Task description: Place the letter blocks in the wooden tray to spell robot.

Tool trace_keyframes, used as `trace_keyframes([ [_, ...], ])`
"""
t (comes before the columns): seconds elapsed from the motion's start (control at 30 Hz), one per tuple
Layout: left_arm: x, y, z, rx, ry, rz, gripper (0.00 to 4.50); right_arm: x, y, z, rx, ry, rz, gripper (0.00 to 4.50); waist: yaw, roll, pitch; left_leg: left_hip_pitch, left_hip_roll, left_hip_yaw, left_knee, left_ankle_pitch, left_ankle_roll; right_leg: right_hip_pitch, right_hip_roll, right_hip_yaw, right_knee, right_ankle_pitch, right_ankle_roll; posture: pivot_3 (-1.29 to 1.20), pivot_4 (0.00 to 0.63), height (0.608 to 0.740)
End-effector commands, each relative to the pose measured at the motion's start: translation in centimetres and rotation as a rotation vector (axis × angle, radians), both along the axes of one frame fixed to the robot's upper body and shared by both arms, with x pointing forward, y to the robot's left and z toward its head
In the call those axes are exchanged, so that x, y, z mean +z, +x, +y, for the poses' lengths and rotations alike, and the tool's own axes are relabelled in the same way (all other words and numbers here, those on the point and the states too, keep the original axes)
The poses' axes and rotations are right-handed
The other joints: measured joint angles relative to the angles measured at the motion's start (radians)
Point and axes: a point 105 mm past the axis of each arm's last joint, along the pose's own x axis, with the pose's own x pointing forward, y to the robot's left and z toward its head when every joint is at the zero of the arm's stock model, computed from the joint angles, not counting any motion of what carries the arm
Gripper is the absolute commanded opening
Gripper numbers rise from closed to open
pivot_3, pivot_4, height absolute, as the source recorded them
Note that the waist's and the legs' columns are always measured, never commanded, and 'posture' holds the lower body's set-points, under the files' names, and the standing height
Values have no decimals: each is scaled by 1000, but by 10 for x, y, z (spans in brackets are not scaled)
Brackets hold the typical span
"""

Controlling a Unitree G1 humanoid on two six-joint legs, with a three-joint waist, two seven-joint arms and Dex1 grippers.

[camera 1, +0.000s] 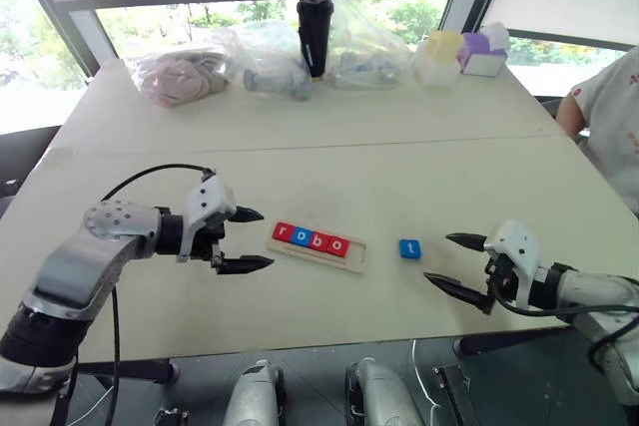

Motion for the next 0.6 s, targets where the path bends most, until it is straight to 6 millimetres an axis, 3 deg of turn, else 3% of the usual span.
trace_keyframes([
  [0.03, 20, -5, -11, -72, -30, -88, 4500, -3, 11, -2, 45, -23, -29, 4461, 2, 0, 0, 0, 0, 0, 0, 0, 0, 0, 0, 0, 0, 0, 0, 0, 150, 740],
  [0.33, 54, -14, -17, -79, -232, 9, 4500, -14, 26, 0, 108, -31, -19, 4461, 3, 0, 0, 0, 0, 1, 0, 0, 0, 0, 0, 0, 1, 1, 3, 0, 150, 740],
  [0.6, 42, -26, -22, -151, -178, 74, 4500, -18, 33, 14, 200, -50, -17, 4461, 2, 0, 0, 3, 0, 1, 1, 0, 0, 3, 0, 0, 2, 0, 1, 0, 150, 740],
])
